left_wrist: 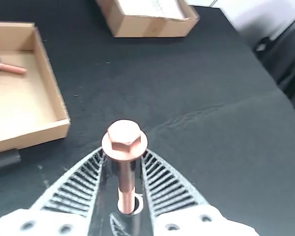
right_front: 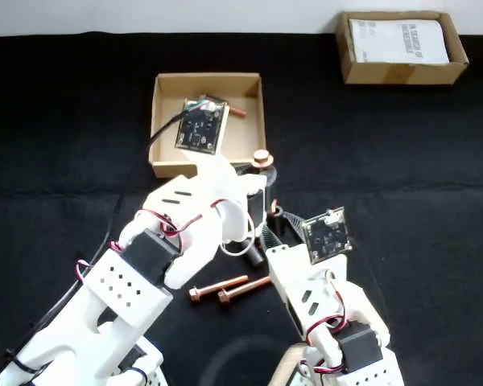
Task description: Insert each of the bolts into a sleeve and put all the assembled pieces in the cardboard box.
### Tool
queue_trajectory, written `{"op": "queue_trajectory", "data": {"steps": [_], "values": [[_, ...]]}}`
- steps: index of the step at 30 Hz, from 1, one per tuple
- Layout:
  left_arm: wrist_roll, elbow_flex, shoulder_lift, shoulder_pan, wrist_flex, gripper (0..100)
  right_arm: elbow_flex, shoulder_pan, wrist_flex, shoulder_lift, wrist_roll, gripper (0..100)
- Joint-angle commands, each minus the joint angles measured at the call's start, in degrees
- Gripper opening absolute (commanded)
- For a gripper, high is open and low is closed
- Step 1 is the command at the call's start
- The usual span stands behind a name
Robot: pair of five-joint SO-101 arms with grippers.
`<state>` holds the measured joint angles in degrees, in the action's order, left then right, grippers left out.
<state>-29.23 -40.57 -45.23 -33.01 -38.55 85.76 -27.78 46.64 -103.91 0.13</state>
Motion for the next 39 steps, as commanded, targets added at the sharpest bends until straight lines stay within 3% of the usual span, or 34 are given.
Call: {"op": "queue_trajectory", "data": {"steps": [1, 12, 16, 20, 39], "values": [[0.1, -0.9, -1.5, -0.7, 1.0, 1, -0.6, -0.4, -1.4, -0.1, -0.4, 0.6], [0.3, -6.1, -1.4, -1.4, 14.2, 1, -0.4, -0.5, -1.2, -0.1, -0.4, 0.6], [1.7, -1.7, -1.5, -0.7, 12.8, 1, 0.5, -0.4, -1.0, -0.1, -0.4, 0.6], [10.6, 2.1, -1.5, 0.4, 10.7, 1, 0.8, -0.4, -1.0, -0.1, -0.4, 0.6], [10.5, -8.4, -9.7, -4.8, 8.6, 1, 0.8, -0.4, -1.4, -0.1, -0.2, 0.6]]}}
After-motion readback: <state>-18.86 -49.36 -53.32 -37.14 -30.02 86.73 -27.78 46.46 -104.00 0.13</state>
